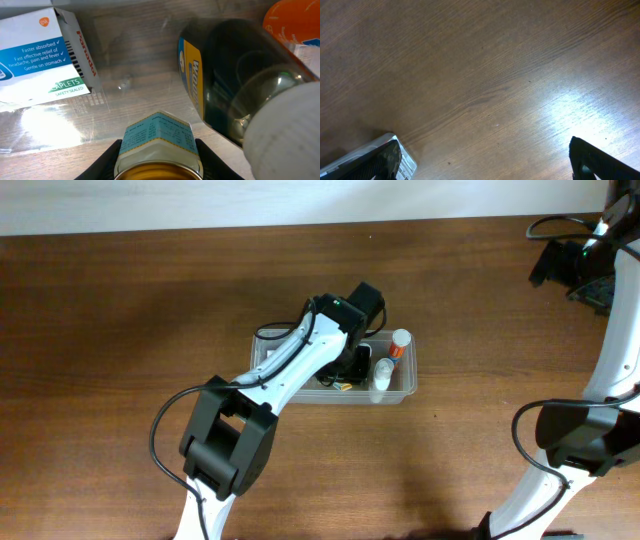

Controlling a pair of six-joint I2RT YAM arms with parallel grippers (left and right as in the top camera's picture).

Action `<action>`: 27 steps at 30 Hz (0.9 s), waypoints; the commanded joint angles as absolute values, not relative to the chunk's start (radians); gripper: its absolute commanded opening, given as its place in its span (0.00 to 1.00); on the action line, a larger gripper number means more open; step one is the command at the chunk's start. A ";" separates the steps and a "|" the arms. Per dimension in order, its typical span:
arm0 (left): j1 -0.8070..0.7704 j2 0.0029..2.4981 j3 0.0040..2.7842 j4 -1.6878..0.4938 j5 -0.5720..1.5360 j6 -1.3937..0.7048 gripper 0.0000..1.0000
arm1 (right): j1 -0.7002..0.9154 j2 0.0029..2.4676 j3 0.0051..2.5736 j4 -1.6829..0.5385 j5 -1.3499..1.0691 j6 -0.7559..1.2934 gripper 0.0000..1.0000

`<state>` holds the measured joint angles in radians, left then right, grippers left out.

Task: Pack container
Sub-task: 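Lower the jar into the container beside the dark bottle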

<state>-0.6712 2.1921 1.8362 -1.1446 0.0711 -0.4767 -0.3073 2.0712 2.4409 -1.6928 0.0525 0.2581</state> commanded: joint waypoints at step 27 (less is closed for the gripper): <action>-0.672 2.194 1.821 -1.151 0.010 -0.490 0.36 | -0.308 2.041 2.450 -1.698 0.064 0.259 0.98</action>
<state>-0.6712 2.1921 1.8359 -1.1507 0.0399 -0.4767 -0.3073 2.0712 2.4409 -1.6928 0.0525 0.2581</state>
